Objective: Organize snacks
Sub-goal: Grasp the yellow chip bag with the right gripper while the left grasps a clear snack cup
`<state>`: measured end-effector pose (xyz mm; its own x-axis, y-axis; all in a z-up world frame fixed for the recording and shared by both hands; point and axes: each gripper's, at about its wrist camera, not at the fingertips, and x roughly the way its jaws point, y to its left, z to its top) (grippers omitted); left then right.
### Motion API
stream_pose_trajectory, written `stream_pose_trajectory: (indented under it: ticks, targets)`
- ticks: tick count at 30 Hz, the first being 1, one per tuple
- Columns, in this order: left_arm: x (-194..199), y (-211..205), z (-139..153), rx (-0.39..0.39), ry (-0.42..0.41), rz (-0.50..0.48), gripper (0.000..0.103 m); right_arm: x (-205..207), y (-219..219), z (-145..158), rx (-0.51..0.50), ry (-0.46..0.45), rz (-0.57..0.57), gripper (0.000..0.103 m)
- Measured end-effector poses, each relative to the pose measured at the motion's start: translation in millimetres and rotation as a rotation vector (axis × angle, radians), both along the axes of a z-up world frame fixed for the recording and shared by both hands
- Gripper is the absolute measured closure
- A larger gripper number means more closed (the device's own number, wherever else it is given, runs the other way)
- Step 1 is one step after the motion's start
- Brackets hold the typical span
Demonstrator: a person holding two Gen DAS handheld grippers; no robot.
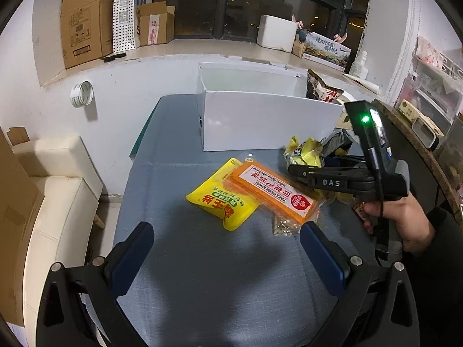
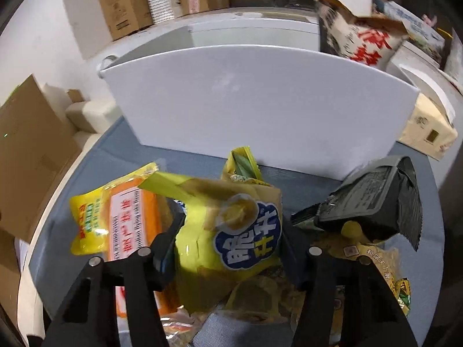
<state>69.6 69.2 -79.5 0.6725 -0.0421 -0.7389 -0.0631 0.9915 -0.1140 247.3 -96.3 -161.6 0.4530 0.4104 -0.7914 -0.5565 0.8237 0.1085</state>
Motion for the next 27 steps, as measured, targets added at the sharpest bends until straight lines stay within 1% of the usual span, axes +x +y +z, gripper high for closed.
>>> stream_pose_trajectory:
  ticks: [2,6,10,13,16,17,19,20,23,27]
  targets:
    - [1.9,-1.6,-0.5,0.007,0.001,-0.001,0.000,-5.2,-2.8,8.0,0.006,-0.032,-0.002,0.042]
    - [8.4,-3.7,-4.8,0.007,0.016,-0.006,0.000,-21.7,-17.1,34.4,0.089,-0.066,0.006,0.043]
    - [18.4,-11.1,-9.6,0.009,0.030,-0.031,0.000,-44.1,-36.5,65.5,0.156,-0.122,0.009,0.043]
    - [28.8,-22.0,-11.5,0.047,0.030,-0.059,0.000,-64.7,-58.7,84.8,0.202,-0.158,0.010,0.043]
    - [40.1,-31.2,-13.3,0.034,0.050,-0.087,0.000,-84.2,-81.5,97.3,0.231,-0.191,-0.003,0.043]
    - [43.8,-35.2,-14.3,0.019,0.058,-0.099,0.000,-89.6,-88.7,99.5,0.236,-0.205,-0.018,0.043]
    - [49.5,-44.2,-17.4,0.014,0.069,-0.112,0.000,-99.6,-104.8,102.2,0.253,-0.218,-0.043,0.043]
    - [53.6,-50.5,-19.4,0.022,0.076,-0.119,0.000,-106.0,-118.7,102.5,0.273,-0.215,-0.064,0.043]
    - [63.7,-70.8,-22.1,0.048,0.075,-0.152,0.000,-118.0,-141.4,98.1,0.287,-0.215,-0.115,0.043]
    - [85.7,-110.4,-27.7,0.104,0.069,-0.255,0.000,-135.3,-174.4,91.1,0.303,-0.211,-0.181,0.043]
